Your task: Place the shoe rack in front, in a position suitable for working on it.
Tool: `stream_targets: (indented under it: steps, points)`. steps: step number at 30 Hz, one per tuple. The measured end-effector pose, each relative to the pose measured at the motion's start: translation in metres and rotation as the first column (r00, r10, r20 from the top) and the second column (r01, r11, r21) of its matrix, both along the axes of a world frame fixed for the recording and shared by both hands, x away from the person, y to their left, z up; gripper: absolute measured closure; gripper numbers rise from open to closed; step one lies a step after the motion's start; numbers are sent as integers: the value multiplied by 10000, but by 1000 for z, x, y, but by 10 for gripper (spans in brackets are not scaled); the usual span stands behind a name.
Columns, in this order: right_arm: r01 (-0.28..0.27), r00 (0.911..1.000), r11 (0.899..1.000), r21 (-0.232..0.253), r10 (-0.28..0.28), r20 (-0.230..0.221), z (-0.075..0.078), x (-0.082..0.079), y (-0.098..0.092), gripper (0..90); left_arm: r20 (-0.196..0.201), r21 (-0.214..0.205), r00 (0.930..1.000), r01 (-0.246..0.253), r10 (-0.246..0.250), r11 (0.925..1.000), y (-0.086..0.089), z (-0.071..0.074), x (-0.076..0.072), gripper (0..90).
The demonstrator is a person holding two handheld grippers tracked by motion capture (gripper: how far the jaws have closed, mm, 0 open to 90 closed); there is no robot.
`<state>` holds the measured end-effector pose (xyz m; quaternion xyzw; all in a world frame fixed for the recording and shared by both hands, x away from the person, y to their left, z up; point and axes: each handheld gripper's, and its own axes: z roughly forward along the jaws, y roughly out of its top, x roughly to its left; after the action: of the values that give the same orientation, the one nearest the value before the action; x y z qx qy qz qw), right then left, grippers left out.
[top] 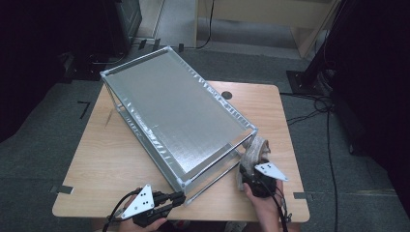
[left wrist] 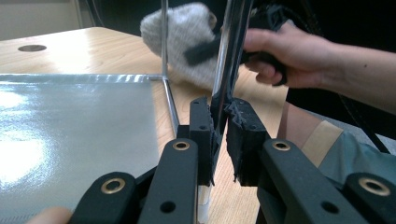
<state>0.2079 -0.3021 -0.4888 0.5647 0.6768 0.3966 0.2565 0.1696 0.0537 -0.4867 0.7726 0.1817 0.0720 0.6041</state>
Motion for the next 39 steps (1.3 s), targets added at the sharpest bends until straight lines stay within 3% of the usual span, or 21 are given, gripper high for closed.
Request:
stream_targets:
  steps: [8, 9, 10, 11, 12, 13, 16, 17, 18, 20, 21, 22, 25, 26, 27, 30, 31, 33, 34, 36, 39]
  points:
    - [-1537, 9868, 9860, -647, 1498, -616, -12, -3, 37, 625, 1, 5, 10000, 10, -10, 10000, -1, 0, 0, 810]
    - [-2470, 9667, 9657, -801, 2398, -897, -16, -6, 52, 623, 17, 25, 10000, 23, -23, 10000, -1, 0, 0, 811]
    - [-2470, 9667, 9657, -801, 2398, -897, -16, -6, 52, 623, 17, 25, 10000, 23, -23, 10000, -1, 0, 0, 811]
    - [-3268, 9432, 9397, -1005, 3175, -978, -17, -11, 67, 622, 6, 29, 10000, 40, -40, 10000, -1, 0, 0, 811]
    - [-3268, 9432, 9397, -1005, 3175, -978, -17, -11, 67, 622, 6, 29, 10000, 40, -40, 10000, -1, 0, 0, 811]
    - [-4036, 9134, 9097, -972, 3945, -1007, -16, -15, 79, 622, -3, 28, 10000, 32, -32, 10000, -1, 0, 0, 810]
    - [-5222, 8512, 8504, -644, 5150, -1014, -16, -22, 93, 621, -11, 26, 10000, 29, -29, 10000, -1, 0, 0, 810]
    - [-5737, 8173, 8175, -515, 5672, -1014, -16, -25, 97, 620, -5, 29, 10000, 25, -25, 10000, -1, 0, 0, 810]
    - [-5981, 7996, 7999, -486, 5916, -1030, -16, -27, 100, 620, -2, 33, 10000, 24, -24, 10000, -1, 0, 0, 809]
    - [-6337, 7726, 7715, -567, 6275, -961, -17, -30, 104, 619, -4, 41, 10000, 24, -24, 10000, -1, 0, 0, 810]
    - [-6340, 7725, 7711, -582, 6281, -935, -17, -30, 104, 619, -2, 47, 10000, 22, -22, 10000, -1, 0, 0, 810]
    - [-6340, 7725, 7711, -582, 6281, -935, -17, -30, 104, 619, -2, 47, 10000, 22, -22, 10000, -1, 0, 0, 810]
    - [-5923, 8036, 8050, -337, 5873, -961, -20, -20, 92, 621, -7, 50, 10000, -11, 12, 10000, -2, 0, 0, 810]
    - [-5923, 8036, 8050, -337, 5873, -961, -20, -20, 92, 621, -7, 50, 10000, -11, 12, 10000, -2, 0, 0, 810]
    - [-5355, 8418, 8444, -158, 5322, -905, -22, -12, 78, 621, -8, 59, 10000, -18, 18, 10000, -2, 0, 0, 810]
    - [-4202, 9050, 9067, -357, 4159, -894, -24, -2, 58, 622, 3, 79, 10000, -23, 22, 10000, -2, 0, 0, 810]
    - [-4202, 9050, 9067, -357, 4159, -894, -24, -2, 58, 622, 3, 79, 10000, -23, 22, 10000, -2, 0, 0, 810]
    - [-2461, 9666, 9682, -442, 2418, -849, -26, 7, 35, 621, 12, 92, 10000, -20, 20, 10000, -2, 0, 0, 811]
    - [-2461, 9666, 9682, -442, 2418, -849, -26, 7, 35, 621, 12, 92, 10000, -20, 20, 10000, -2, 0, 0, 811]
    - [-802, 9942, 9956, -486, 763, -761, -28, 13, 17, 622, 10, 91, 10000, -24, 24, 10000, -2, 0, 0, 811]
    - [-857, 9936, 9951, -483, 818, -779, -28, 12, 18, 622, -22, 86, 10000, -22, 23, 10000, -2, 0, 0, 811]
